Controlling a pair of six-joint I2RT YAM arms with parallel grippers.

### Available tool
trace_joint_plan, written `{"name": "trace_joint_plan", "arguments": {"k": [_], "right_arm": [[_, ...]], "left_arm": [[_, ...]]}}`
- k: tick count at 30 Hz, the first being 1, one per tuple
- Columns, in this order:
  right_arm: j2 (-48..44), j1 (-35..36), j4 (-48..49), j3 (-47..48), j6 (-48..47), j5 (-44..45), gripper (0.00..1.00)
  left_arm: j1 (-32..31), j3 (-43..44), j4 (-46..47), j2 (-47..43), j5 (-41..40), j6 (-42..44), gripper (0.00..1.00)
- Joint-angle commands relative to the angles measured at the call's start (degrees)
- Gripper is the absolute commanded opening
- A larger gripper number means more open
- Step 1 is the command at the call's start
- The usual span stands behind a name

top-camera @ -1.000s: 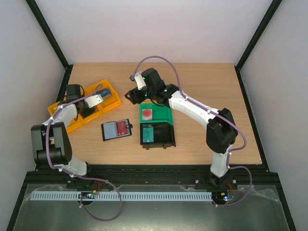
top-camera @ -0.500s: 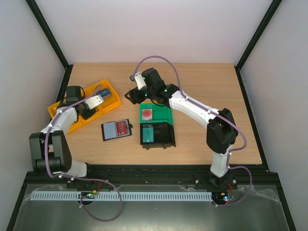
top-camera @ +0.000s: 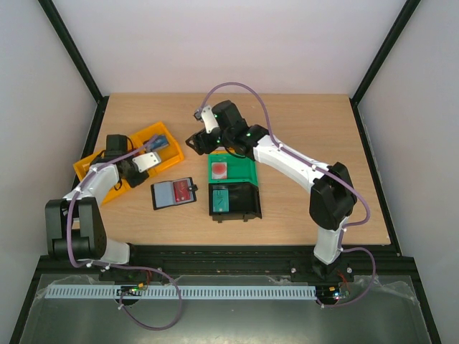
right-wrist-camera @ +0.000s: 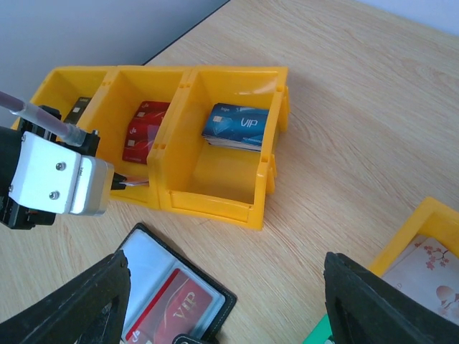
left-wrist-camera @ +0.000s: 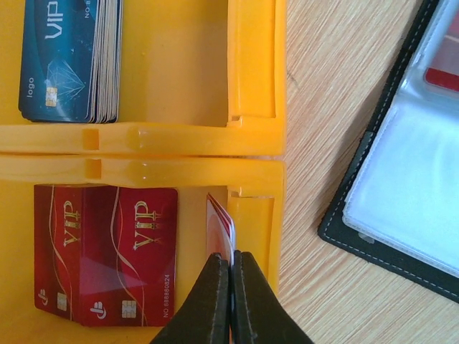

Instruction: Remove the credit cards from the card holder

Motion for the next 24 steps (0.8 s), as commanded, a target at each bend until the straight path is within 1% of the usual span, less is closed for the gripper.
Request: {"name": "trace_joint_plan", "arguments": {"k": [1,4,7,10,15,18,19,20,21,24], "right_arm": [[-2.29,0.15,-0.73,-0.88,0.24,-0.36,0.72],[-2.14,0.15,-0.58,-0.64,0.53,-1.04,0.72],[-2.17,0.15,-0.90,-0.25,0.26,-1.27,0.72],[-2.23,0.12,-1.26,-0.05,-0.27,-0.79,0.72],[-2.24,0.15,-1.80,-0.28,-0.56,-0.61,0.72],[-2.18,0.09,-1.65,-0.57,-0.39,-0.80,0.72],[-2.11,0.10,-1.56,-0.51,-0.30,-1.01,0.72],[-1.95,0.15,-1.55,-0.37,-0.25,-1.17,0.72],[-1.91,0.15,-1.61,-0.17,-0.21,-1.35,0.72],[-1.99,0.15,-1.72,-0.13,-0.37,-1.47,0.72]], "left_arm": [[-0.49,-0.32,-4.21,-0.74,2.83,0.36,0.02],[-0.52,0.19,-2.82,-0.27,2.77,-0.99,0.02],[0.32,3.22,-2.29,0.93,5.00,-6.33,0.02],[1.23,4.00,-1.40,2.71,5.31,-8.89,0.02],[3.44,5.40,-3.13,5.75,6.72,-9.39,0.02],[3.63,5.60,-2.83,6.96,5.32,-8.22,0.03],[3.71,5.46,-1.89,7.23,4.39,-8.02,0.05],[3.73,5.35,-1.35,7.43,3.57,-7.76,0.11],[3.73,5.44,-0.97,7.61,2.88,-7.42,0.21],[3.79,5.82,-0.96,7.12,2.53,-5.92,0.28]]}}
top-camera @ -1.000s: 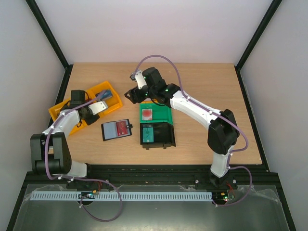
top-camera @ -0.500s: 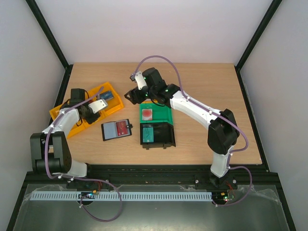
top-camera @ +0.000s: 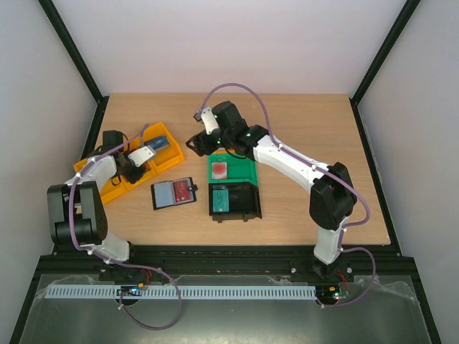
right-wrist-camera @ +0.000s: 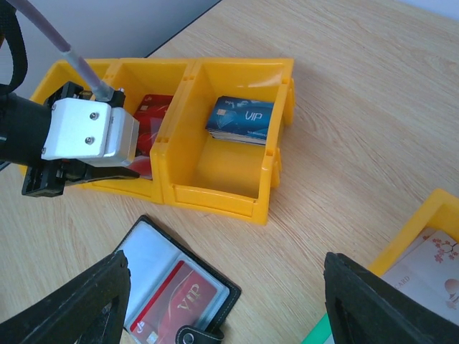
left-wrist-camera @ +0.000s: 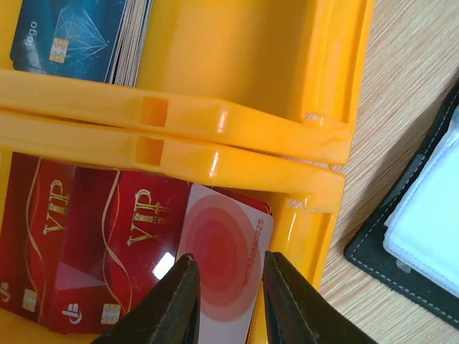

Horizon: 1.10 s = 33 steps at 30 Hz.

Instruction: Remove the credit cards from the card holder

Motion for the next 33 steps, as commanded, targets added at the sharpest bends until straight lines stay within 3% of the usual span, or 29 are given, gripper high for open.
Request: {"name": "trace_joint_plan", "arguments": {"k": [1,5,9,12,14,21,29,31,33], "right_arm": [[-2.02,0.15,-0.86,0.17,-0.51,-0.60,0.72],[-2.12,0.15,-1.13,0.08,-0.74,-0.83,0.72],[-2.15,0.15,-1.42,0.00,-0.85,-1.04,0.72],[-2.30,0.15,-1.53,-0.17,-0.88,-1.21,0.72],[-2.42,0.15,-1.45,-0.41,-0.95,-1.36,0.72],[-2.26,0.15,-1.70,-0.44,-1.24,-1.54,0.72],[-2.03,0.08,-2.01,0.08,-1.32,-2.33,0.72],[-2.21,0.14,-2.43,0.21,-1.71,-2.23,0.72],[-2.19,0.15,-3.05,0.49,-2.17,-2.12,0.72]], "left_arm": [[0.27,1.39,0.11,-0.21,-0.60,2.11,0.29],[1.32,3.17,0.35,0.94,-1.02,2.46,0.33],[2.75,8.95,-6.06,4.64,1.40,2.15,0.40],[4.54,14.48,-9.54,7.35,4.21,-1.96,0.41],[5.06,16.24,-8.95,8.94,1.96,-3.81,0.40],[2.56,14.52,-14.40,9.44,-1.53,9.69,0.43],[1.53,17.21,-20.98,17.41,-2.83,9.29,0.40],[1.67,17.60,-21.21,20.20,-4.68,8.77,0.44],[1.61,17.03,-20.67,21.08,-5.73,9.42,0.55]]}}
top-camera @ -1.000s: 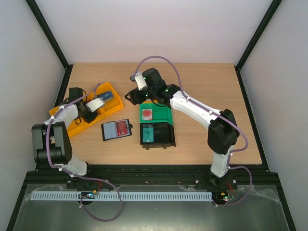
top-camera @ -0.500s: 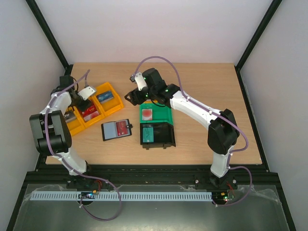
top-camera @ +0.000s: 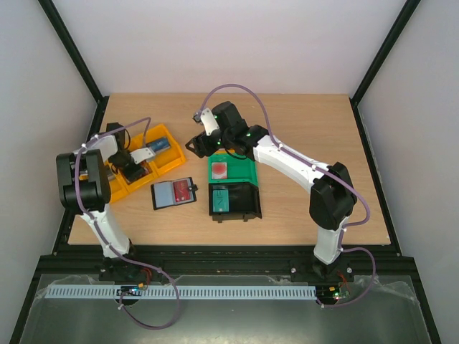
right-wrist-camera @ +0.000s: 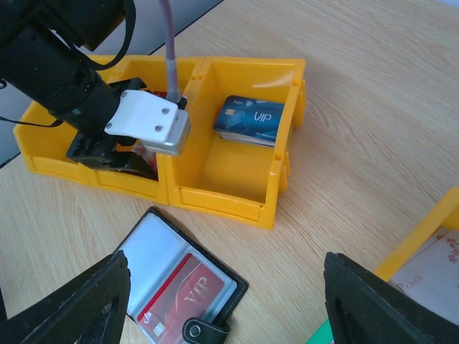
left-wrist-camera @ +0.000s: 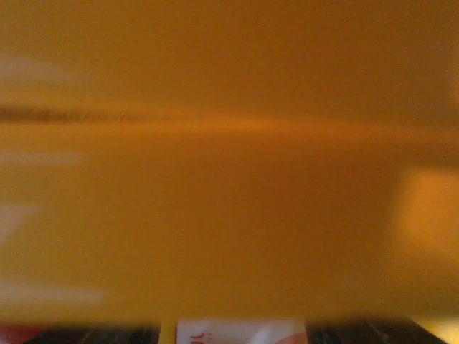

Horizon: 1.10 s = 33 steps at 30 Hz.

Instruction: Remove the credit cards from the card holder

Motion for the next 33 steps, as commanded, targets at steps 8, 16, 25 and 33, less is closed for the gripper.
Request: {"name": "trace_joint_plan", "arguments": {"k": [8,16,25,33], "right_arm": [[-2.02,0.13,-2.38,0.72,-1.36,-0.99,0.72],[-1.89,0.13,-2.78,1.05,-1.77,-0.87,0.72],[-2.12,0.12,-3.63,0.97,-2.22,-0.75,0.72],[-2.23,0.15,-3.59,0.88,-2.04,-1.12,0.72]], "left_arm": [[-1.04,-12.03,14.14,-2.11,-5.31,3.54,0.89],[1.33,-9.19,19.88,-2.67,-6.38,-2.16,0.57],[2.16,-5.11,17.37,-1.60,-1.69,-7.08,0.32],[4.10,1.69,14.29,-2.02,4.04,-13.62,0.29]]}}
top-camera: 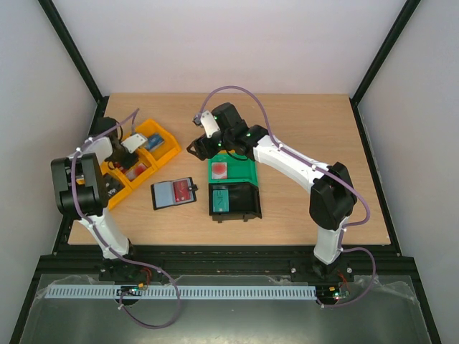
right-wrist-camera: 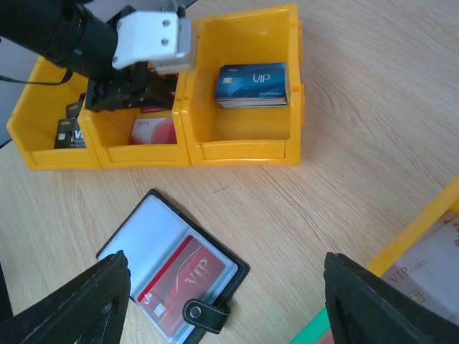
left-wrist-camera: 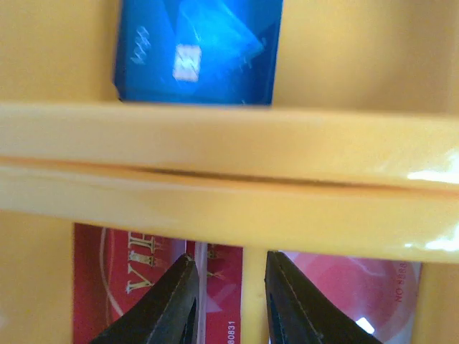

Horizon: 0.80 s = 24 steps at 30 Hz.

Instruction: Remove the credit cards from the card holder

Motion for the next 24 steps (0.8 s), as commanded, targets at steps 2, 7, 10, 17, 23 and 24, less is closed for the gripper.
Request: {"name": "trace_joint_plan", "arguments": {"k": [2,7,10,17,23,24], "right_arm": [[-2.24,0.15,-0.95,0.90,-0.43,-0.44,0.72],[-2.41,0.14,-1.03,0.94,-0.49,-0.47,0.72],[-2.58,0.15,-1.24,0.85,-0.52,-0.46,0.72],[-2.69,0.28,-0.56,0.57,1.82,-0.01,0.70],[-1.74,2.86,1.63,-0.77,8.10,0.91,0.65],[-1.55,3.75,2.16,-1.34,8.76,1.54,0.65]], "left_arm": [[2.21,7.44,-4.08,-0.25,7.62,-6.49,0.30],[4.43,11.71,-7.08,-0.97,12.22,-9.29,0.34],[4.86,12.17,-7.65,-2.38,12.41,-9.75,0.36],[3.91,9.33,-13.25,-9.18,20.66,-8.99,0.44],[-5.13,0.86,-17.93,-20.15,24.45,-10.81,0.55],[-6.74,-0.89,-17.96,-21.68,24.99,-11.83,0.56]]}}
